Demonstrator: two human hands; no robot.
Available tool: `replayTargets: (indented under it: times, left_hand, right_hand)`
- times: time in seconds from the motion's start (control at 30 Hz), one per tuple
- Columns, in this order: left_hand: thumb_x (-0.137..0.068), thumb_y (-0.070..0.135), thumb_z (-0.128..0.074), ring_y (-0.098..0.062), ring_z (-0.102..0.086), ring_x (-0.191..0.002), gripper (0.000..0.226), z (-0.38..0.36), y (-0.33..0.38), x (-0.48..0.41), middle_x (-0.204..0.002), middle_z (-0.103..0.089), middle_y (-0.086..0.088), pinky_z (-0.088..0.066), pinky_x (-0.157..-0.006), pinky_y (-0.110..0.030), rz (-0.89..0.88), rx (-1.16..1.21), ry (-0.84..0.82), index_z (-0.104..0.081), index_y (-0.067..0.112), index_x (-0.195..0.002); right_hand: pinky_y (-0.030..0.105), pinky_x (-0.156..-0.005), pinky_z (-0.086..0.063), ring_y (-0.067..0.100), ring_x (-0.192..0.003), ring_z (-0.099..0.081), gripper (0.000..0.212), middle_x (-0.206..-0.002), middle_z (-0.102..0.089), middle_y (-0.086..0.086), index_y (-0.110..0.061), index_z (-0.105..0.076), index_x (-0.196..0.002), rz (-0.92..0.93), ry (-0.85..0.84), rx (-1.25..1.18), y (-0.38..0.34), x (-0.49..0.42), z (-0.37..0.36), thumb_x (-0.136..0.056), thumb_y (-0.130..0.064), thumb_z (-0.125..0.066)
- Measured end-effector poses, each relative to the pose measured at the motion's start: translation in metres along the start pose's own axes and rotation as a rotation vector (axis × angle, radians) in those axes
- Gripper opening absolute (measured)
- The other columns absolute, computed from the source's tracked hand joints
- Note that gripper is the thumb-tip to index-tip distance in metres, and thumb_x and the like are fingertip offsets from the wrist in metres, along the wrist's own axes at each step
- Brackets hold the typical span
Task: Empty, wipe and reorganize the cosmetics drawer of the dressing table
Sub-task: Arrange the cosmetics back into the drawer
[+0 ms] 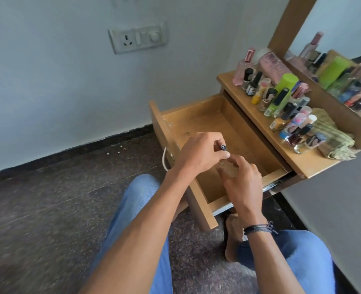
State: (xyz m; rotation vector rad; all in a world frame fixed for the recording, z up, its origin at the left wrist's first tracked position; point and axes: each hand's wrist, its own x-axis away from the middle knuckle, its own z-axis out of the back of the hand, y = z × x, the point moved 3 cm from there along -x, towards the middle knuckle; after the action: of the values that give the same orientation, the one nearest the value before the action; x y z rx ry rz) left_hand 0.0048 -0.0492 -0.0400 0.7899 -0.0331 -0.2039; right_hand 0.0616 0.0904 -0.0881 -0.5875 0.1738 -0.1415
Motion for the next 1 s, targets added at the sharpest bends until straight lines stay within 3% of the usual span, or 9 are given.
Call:
replayTargets:
  times: [0.17,0.27,0.37,0.5,0.67,0.83,1.0]
  left_hand:
    - [-0.083,0.04,-0.078,-0.012,-0.066,-0.076,0.016,0.018,-0.02,-0.004,-0.081,-0.072,0.01,-0.057,-0.07,-0.032,0.062,-0.105,0.189,-0.071,0.026,-0.087]
    - [-0.081,0.04,-0.079,-0.014,-0.063,-0.084,0.017,0.024,-0.031,-0.007,-0.08,-0.072,0.01,-0.04,-0.088,-0.035,0.08,-0.225,0.366,-0.073,0.026,-0.088]
    - [-0.079,0.038,-0.081,-0.016,-0.058,-0.1,0.015,0.029,-0.041,-0.01,-0.082,-0.07,0.01,-0.026,-0.093,-0.038,0.129,-0.294,0.488,-0.073,0.027,-0.086]
    - [-0.077,0.039,-0.082,-0.018,-0.051,-0.111,0.017,0.033,-0.054,-0.013,-0.093,-0.07,0.012,-0.025,-0.096,-0.041,0.226,-0.327,0.535,-0.072,0.027,-0.083]
    - [-0.078,0.043,-0.08,-0.022,-0.043,-0.121,0.02,0.039,-0.07,-0.017,-0.117,-0.056,0.009,-0.03,-0.1,-0.044,0.345,-0.344,0.532,-0.074,0.026,-0.086]
    - [-0.079,0.04,-0.081,-0.022,-0.037,-0.13,0.017,0.04,-0.074,-0.019,-0.135,-0.051,0.009,-0.032,-0.1,-0.043,0.374,-0.305,0.517,-0.077,0.029,-0.09]
    - [-0.082,0.037,-0.08,-0.022,-0.035,-0.131,0.016,0.039,-0.075,-0.02,-0.14,-0.048,0.011,-0.034,-0.1,-0.043,0.4,-0.267,0.495,-0.078,0.031,-0.097]
  right_hand:
    - [0.05,-0.092,-0.054,0.022,-0.104,-0.063,0.04,-0.112,-0.074,-0.003,-0.022,-0.068,-0.121,0.052,-0.125,0.038,-0.022,-0.028,-0.017,-0.09,-0.047,-0.073]
    - [0.043,-0.085,-0.057,0.02,-0.097,-0.067,0.037,-0.105,-0.075,-0.003,-0.022,-0.069,-0.121,0.11,-0.167,0.005,-0.041,-0.044,-0.031,-0.091,-0.043,-0.073]
    - [0.035,-0.077,-0.055,0.02,-0.092,-0.067,0.024,-0.1,-0.073,-0.003,-0.021,-0.069,-0.114,0.11,-0.24,-0.067,-0.057,-0.059,-0.043,-0.093,-0.033,-0.071]
    - [0.027,-0.071,-0.039,0.022,-0.092,-0.067,0.017,-0.098,-0.073,-0.004,-0.02,-0.069,-0.109,0.113,-0.33,-0.106,-0.071,-0.072,-0.063,-0.093,-0.021,-0.063]
    - [0.028,-0.071,-0.037,0.028,-0.097,-0.068,0.026,-0.102,-0.076,-0.002,-0.027,-0.069,-0.116,0.13,-0.359,-0.149,-0.078,-0.079,-0.085,-0.094,-0.02,-0.057]
    - [0.033,-0.072,-0.042,0.032,-0.1,-0.067,0.027,-0.105,-0.075,0.001,-0.024,-0.067,-0.117,0.166,-0.377,-0.187,-0.076,-0.087,-0.096,-0.093,-0.017,-0.058]
    - [0.035,-0.08,-0.05,0.02,-0.097,-0.066,0.041,-0.1,-0.073,-0.011,-0.033,-0.068,-0.124,0.211,-0.406,-0.216,-0.076,-0.1,-0.097,-0.089,-0.013,-0.062]
